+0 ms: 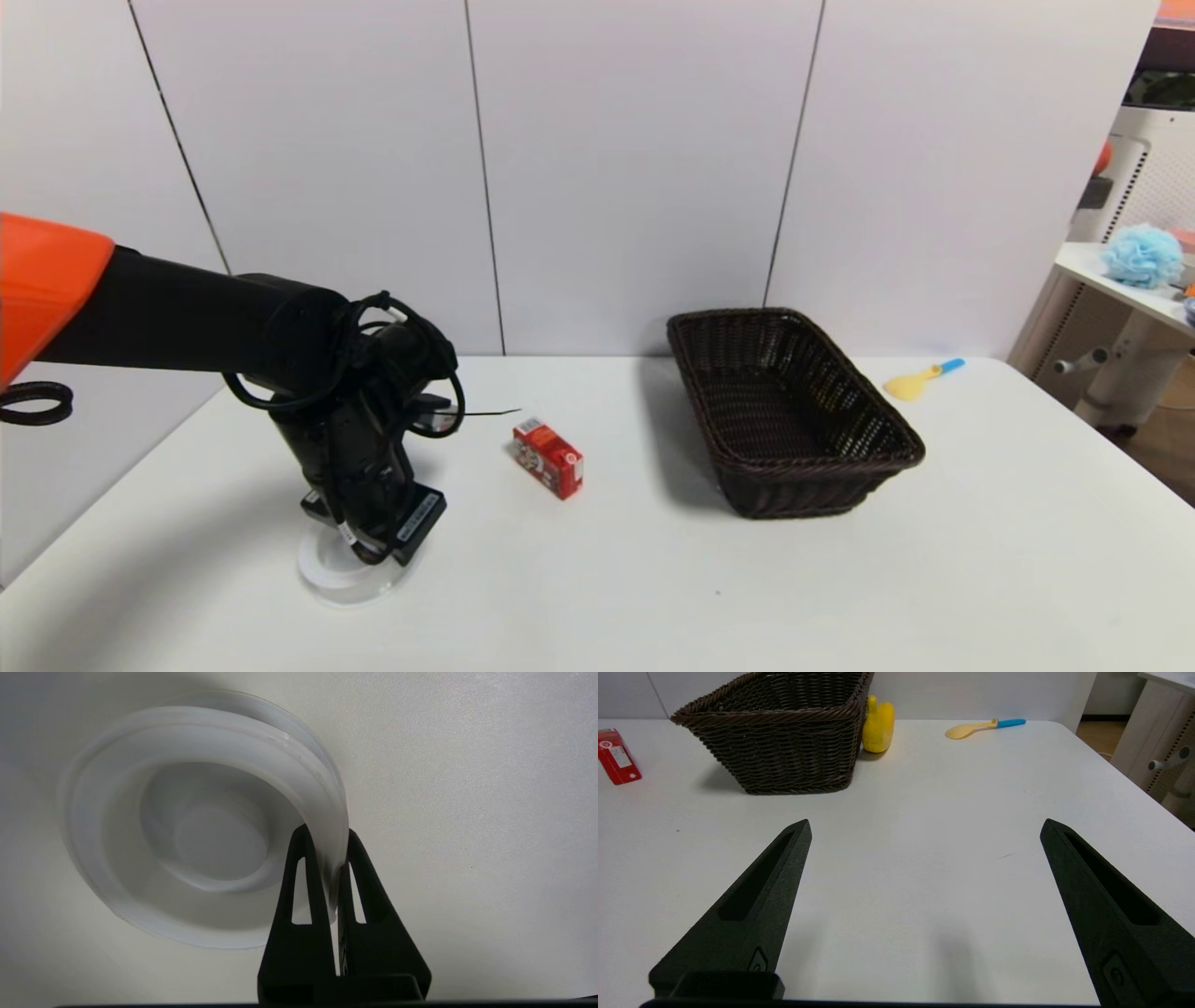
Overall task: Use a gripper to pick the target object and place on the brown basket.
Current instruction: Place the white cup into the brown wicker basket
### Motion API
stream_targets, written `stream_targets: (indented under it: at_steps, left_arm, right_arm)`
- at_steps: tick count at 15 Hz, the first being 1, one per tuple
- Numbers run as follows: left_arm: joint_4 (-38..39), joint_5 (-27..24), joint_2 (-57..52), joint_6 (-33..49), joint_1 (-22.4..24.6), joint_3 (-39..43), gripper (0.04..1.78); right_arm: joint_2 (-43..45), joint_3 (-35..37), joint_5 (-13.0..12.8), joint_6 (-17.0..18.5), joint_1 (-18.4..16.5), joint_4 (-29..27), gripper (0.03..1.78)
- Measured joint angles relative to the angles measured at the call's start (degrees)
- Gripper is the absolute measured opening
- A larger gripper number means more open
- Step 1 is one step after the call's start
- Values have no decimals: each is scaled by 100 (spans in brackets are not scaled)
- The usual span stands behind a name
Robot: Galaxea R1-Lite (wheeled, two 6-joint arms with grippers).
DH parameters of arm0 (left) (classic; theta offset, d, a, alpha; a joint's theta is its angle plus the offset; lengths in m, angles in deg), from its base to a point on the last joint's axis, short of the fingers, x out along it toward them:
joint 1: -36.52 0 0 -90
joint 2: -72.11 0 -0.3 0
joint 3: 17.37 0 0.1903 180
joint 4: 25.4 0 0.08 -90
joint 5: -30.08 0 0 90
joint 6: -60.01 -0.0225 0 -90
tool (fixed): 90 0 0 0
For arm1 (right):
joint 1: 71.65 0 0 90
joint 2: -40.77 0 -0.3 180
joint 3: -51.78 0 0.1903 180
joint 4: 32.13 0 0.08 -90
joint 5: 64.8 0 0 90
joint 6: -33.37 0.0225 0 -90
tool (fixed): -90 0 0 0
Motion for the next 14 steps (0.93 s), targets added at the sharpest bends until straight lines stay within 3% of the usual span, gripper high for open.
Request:
stream_targets:
  at_steps: [6, 11, 14]
  left_arm:
    - [163, 9, -210, 7, -50, -201, 10]
    - [1504, 16, -527, 40, -111, -361, 10]
    - [2122, 13, -569, 40, -367, -869, 10]
  right_arm:
    - [0, 0, 0, -1, 2, 0, 169]
    - [0, 0, 2, -1, 2, 0, 169]
    - [0, 0, 2, -1, 2, 0, 169]
